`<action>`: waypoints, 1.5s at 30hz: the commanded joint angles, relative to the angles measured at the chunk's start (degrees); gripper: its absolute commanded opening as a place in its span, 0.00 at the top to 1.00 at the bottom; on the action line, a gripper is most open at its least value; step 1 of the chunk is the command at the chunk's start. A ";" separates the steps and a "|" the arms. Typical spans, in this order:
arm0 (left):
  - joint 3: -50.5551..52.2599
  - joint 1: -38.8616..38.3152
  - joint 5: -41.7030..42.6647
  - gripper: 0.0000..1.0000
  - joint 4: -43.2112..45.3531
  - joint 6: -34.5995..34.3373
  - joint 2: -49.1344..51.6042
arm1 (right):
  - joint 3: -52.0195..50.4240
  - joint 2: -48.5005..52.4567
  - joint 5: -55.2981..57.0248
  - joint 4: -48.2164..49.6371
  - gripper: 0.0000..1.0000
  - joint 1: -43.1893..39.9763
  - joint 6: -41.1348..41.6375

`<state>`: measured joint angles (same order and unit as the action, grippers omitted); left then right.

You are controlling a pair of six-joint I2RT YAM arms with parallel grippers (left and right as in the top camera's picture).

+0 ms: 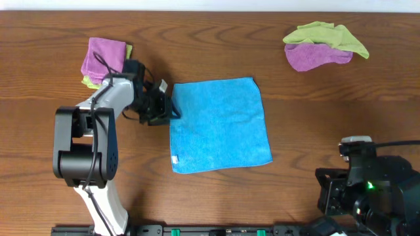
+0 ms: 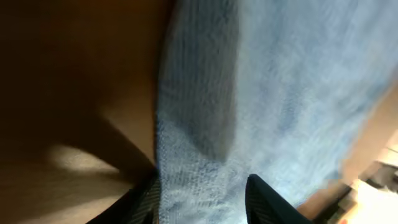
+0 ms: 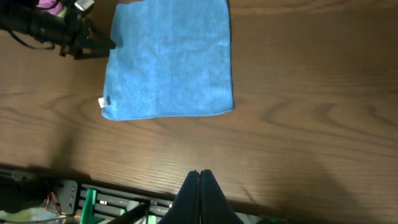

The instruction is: Fold the cloth

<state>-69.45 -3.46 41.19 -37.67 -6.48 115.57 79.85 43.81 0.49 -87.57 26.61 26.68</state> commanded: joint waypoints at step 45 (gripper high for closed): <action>5.64 0.07 -3.67 0.23 38.64 -14.91 2.51 | -0.22 0.04 -0.76 2.78 0.98 0.42 -0.61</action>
<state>-64.90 -3.53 37.58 0.21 -20.49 115.50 79.85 43.81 -0.25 -85.01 26.61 26.68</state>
